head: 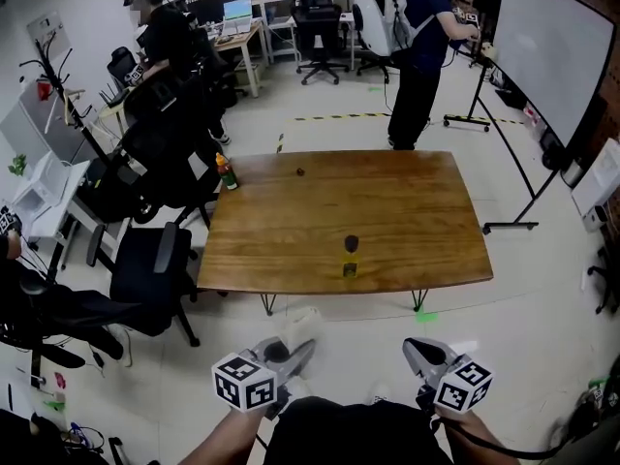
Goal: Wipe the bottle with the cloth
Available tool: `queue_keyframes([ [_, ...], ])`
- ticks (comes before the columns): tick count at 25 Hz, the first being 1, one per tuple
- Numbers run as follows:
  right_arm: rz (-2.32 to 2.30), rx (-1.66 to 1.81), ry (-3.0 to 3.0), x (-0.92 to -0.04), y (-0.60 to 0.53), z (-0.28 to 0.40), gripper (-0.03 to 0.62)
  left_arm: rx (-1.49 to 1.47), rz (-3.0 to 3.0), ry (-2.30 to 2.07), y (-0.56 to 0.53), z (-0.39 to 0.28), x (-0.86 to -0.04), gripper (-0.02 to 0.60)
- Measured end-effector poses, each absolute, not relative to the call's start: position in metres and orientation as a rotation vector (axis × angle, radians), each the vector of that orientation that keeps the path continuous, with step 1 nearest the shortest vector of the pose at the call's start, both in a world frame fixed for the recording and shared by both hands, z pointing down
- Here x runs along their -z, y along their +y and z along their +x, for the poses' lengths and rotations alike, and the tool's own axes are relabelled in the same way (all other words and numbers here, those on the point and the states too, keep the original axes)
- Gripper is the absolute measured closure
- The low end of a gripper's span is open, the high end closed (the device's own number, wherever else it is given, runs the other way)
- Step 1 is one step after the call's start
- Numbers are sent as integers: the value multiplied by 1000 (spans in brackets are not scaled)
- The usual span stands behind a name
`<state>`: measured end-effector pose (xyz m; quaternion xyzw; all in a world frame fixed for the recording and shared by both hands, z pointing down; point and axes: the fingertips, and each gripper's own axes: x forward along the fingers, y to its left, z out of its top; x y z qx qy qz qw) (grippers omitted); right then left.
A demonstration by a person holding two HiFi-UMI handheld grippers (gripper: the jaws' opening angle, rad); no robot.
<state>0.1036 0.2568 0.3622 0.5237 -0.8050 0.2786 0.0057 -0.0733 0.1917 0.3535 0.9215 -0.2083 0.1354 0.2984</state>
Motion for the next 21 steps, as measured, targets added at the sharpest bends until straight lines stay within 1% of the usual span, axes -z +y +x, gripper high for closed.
queue_keyframes([
  [5, 1688, -847, -2494, -358, 255, 100, 579, -415, 2418, -509, 186, -79, -365, 476],
  [21, 1655, -828, -2478, -352, 244, 91, 579, -367, 2399, -444, 182, -78, -358, 476],
])
